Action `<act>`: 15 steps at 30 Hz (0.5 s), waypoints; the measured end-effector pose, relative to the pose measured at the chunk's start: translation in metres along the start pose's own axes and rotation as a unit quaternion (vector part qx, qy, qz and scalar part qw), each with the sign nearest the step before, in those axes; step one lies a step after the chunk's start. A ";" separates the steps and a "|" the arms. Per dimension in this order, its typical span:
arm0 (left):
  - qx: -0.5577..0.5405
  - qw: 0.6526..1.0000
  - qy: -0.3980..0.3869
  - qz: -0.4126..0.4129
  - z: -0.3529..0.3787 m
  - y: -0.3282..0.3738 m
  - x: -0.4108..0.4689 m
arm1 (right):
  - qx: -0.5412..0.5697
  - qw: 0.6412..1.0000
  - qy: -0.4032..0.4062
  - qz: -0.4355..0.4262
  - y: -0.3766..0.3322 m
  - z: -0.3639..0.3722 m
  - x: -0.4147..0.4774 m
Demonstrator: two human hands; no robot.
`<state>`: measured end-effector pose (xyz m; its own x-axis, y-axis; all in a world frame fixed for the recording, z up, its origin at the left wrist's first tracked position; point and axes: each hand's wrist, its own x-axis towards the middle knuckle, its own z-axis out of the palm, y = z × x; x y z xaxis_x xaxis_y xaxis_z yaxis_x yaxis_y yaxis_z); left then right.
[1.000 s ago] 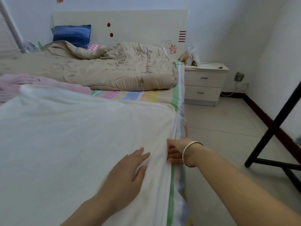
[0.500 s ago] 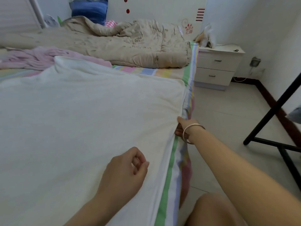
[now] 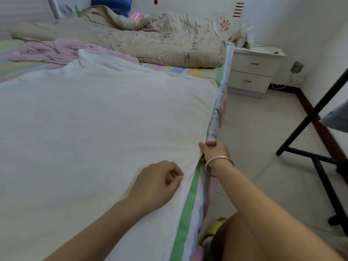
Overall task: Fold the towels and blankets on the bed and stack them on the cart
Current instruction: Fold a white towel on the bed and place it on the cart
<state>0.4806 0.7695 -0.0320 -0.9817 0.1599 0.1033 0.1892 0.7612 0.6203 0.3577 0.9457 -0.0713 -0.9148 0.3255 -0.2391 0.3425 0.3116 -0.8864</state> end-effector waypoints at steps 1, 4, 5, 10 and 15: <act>-0.051 0.999 0.004 -0.005 -0.003 -0.004 -0.004 | -0.021 1.000 0.013 -0.013 -0.003 -0.001 -0.003; -0.121 0.991 0.059 -0.004 -0.019 -0.016 -0.021 | -0.179 0.972 0.083 -0.131 -0.020 0.001 -0.017; -0.071 0.993 0.092 0.027 -0.023 -0.022 -0.025 | -0.227 0.950 0.098 -0.191 -0.028 0.003 -0.023; 0.226 0.970 -0.069 0.048 -0.020 -0.041 -0.064 | -0.449 0.812 -0.116 -0.354 -0.035 0.045 -0.061; 0.263 0.958 -0.110 0.038 -0.010 -0.035 -0.090 | -0.494 0.772 -0.154 -0.368 0.016 0.030 -0.079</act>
<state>0.5618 0.7228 -0.0553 -0.9476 0.3119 -0.0687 0.3010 0.9441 0.1348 0.4287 0.8983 -0.0784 -0.8949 -0.4451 -0.0313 -0.4381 0.8898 -0.1276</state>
